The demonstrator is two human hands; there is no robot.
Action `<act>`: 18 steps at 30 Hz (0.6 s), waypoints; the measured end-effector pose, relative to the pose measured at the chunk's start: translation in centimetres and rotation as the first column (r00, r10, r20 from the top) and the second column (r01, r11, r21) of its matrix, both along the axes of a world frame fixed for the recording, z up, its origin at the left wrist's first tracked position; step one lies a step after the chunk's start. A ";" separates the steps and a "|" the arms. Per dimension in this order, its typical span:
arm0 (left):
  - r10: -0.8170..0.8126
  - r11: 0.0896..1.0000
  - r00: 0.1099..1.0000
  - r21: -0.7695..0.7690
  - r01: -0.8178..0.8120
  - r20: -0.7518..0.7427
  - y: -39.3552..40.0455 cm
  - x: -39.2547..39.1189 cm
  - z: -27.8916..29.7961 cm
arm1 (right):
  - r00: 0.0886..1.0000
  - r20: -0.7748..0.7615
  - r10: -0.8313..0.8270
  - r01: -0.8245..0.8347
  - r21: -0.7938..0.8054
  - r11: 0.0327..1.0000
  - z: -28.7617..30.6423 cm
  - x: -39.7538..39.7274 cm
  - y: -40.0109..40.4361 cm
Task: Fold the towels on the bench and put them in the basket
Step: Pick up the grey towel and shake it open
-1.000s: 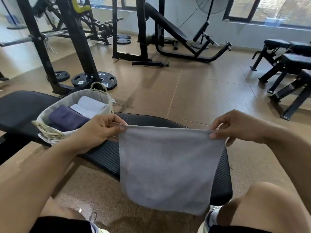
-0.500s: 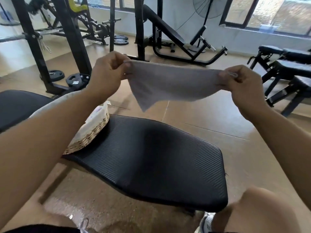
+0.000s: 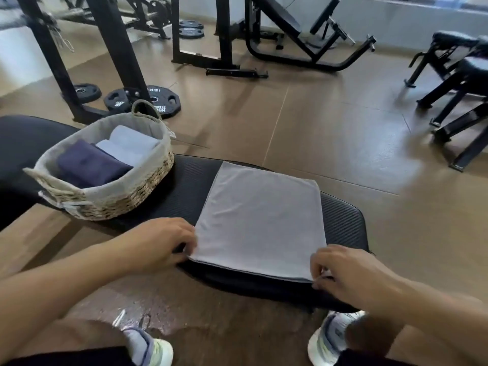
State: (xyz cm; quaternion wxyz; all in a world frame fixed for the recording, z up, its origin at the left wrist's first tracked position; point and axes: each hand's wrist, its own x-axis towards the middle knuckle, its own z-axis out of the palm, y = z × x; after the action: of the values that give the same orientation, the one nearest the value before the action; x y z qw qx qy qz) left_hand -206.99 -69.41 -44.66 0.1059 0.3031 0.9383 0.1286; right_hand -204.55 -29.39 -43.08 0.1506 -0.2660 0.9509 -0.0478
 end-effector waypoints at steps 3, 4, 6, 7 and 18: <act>-0.041 0.995 0.999 -0.094 0.043 0.019 -0.2 0.7 -0.8 | 0.992 0.104 0.071 -0.084 0.130 0.988 0.8 0.7 -1.3; -0.039 0.991 0.999 -0.127 0.043 0.034 -0.2 0.8 -1.0 | 0.982 0.168 0.081 -0.109 0.166 0.980 1.2 0.8 -1.7; -0.018 0.982 0.998 -0.186 0.029 0.057 -0.2 0.6 -0.8 | 0.946 0.312 0.085 -0.170 0.258 0.951 2.2 0.4 -2.3; 0.001 0.982 0.999 -0.190 0.009 0.051 0.0 0.3 -0.4 | 0.938 0.339 0.066 -0.165 0.274 0.947 2.8 -0.3 -2.6; 0.266 0.964 0.963 0.041 -0.264 -0.043 11.8 -9.1 -3.7 | 0.935 -0.017 -0.354 0.347 -0.164 0.924 -4.8 -12.8 -6.2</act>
State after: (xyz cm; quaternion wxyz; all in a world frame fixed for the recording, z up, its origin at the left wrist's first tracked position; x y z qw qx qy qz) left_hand -216.09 -57.59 -48.40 0.0599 0.1796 0.9703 0.1507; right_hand -217.33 -35.57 -47.86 0.0962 -0.1041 0.9795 -0.1432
